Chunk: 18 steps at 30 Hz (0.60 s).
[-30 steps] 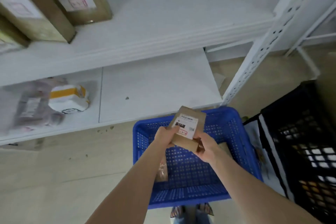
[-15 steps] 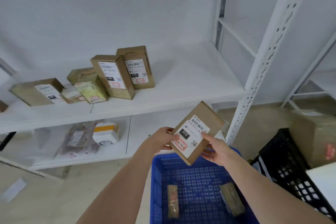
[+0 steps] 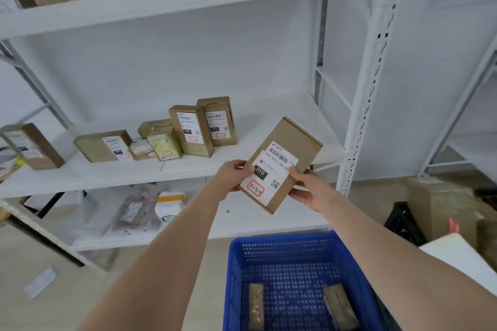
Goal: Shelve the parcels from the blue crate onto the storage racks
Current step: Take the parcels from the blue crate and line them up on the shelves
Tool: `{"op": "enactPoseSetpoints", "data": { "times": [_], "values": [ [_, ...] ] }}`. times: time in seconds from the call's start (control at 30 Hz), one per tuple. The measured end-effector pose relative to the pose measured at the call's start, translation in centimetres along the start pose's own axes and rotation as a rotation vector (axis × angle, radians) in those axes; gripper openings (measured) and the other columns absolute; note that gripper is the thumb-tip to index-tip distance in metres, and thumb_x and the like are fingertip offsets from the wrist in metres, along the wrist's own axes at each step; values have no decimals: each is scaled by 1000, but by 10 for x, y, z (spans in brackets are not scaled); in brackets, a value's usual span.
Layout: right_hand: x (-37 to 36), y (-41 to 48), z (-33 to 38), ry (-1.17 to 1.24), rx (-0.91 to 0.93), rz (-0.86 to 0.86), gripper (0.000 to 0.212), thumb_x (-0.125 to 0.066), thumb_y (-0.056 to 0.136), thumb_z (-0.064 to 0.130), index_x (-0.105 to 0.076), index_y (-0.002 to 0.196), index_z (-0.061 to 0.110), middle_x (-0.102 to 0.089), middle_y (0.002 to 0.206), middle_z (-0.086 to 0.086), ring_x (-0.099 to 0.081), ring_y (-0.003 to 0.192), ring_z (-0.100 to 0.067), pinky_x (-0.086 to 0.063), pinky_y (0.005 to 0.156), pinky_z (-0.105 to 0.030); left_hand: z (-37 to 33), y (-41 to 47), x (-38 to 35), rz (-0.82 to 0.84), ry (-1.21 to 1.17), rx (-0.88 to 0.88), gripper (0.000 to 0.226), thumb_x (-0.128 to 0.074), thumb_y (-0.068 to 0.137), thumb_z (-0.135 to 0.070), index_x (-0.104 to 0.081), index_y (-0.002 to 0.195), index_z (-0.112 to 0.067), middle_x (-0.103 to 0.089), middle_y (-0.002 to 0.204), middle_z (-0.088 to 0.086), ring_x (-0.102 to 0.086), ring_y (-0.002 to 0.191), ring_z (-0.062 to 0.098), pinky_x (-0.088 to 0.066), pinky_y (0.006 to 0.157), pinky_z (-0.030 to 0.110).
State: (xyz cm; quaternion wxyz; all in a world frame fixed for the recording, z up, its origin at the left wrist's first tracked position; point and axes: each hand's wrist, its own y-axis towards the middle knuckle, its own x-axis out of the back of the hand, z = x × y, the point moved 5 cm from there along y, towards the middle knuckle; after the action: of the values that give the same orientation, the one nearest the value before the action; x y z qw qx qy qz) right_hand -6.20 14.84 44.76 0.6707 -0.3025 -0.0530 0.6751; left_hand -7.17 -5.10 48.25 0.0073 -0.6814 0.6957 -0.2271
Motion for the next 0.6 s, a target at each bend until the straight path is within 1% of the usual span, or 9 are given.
{"op": "enactPoseSetpoints", "data": {
  "times": [0.1,0.2,0.27,0.33,0.37,0.43,0.47,0.53,0.6],
  "values": [
    [-6,-14,18,11,54,9,13,-66,88,15,-58,98,16,-66,99,-5,-64,87,-24,-52,89,-39,-16,-13,7,34,-32,-61,32,-56,94,-23,-56,125,-14,-69,101,6,-66,89,20,-54,87,36],
    [-17,-27,37,31,113,25,10,-65,89,15,-60,98,17,-67,96,-4,-65,87,-25,-52,84,-38,-31,-23,16,41,-58,-106,32,-52,97,-23,-55,128,-17,-68,102,4,-64,90,19,-53,85,32],
    [-24,-31,45,39,138,32,15,-65,90,16,-59,103,15,-67,100,-6,-64,95,-28,-51,90,-41,-39,-28,23,18,-79,-128,31,-49,98,-23,-55,128,-17,-68,99,3,-64,88,18,-53,81,30],
    [-33,-33,49,36,152,34,17,-66,89,17,-59,105,13,-66,108,-10,-63,103,-30,-50,96,-45,-46,-30,32,-19,-107,-156,31,-48,99,-21,-56,128,-14,-68,95,2,-63,86,17,-53,80,30],
    [-37,-34,50,42,156,30,18,-66,89,18,-59,104,11,-66,110,-11,-63,104,-30,-50,96,-46,-48,-29,38,-46,-136,-169,33,-49,98,-21,-54,129,-11,-68,97,4,-63,87,18,-53,81,31],
    [-47,-32,50,87,159,19,22,-65,90,19,-58,107,9,-66,110,-12,-63,103,-29,-52,90,-44,-50,-27,51,-88,-234,-172,41,-56,94,-19,-49,132,-4,-66,112,12,-63,96,22,-53,87,34],
    [-52,-31,49,117,157,13,22,-64,91,20,-58,108,8,-66,109,-11,-64,101,-28,-53,86,-42,-50,-25,56,-71,-287,-163,42,-59,92,-16,-49,130,-1,-65,118,15,-63,99,24,-52,89,34],
    [-66,-30,47,163,146,-2,17,-62,92,21,-59,104,9,-67,104,-10,-64,99,-26,-54,81,-40,-50,-25,59,5,-350,-151,36,-62,90,-12,-53,123,0,-64,119,16,-63,103,27,-51,90,36],
    [-80,-28,46,196,136,-28,15,-59,94,24,-58,101,11,-66,99,-9,-64,95,-26,-54,81,-40,-51,-22,66,24,-328,-152,35,-65,88,-19,-54,119,-6,-67,114,11,-63,104,26,-52,89,38]
  ]
}}
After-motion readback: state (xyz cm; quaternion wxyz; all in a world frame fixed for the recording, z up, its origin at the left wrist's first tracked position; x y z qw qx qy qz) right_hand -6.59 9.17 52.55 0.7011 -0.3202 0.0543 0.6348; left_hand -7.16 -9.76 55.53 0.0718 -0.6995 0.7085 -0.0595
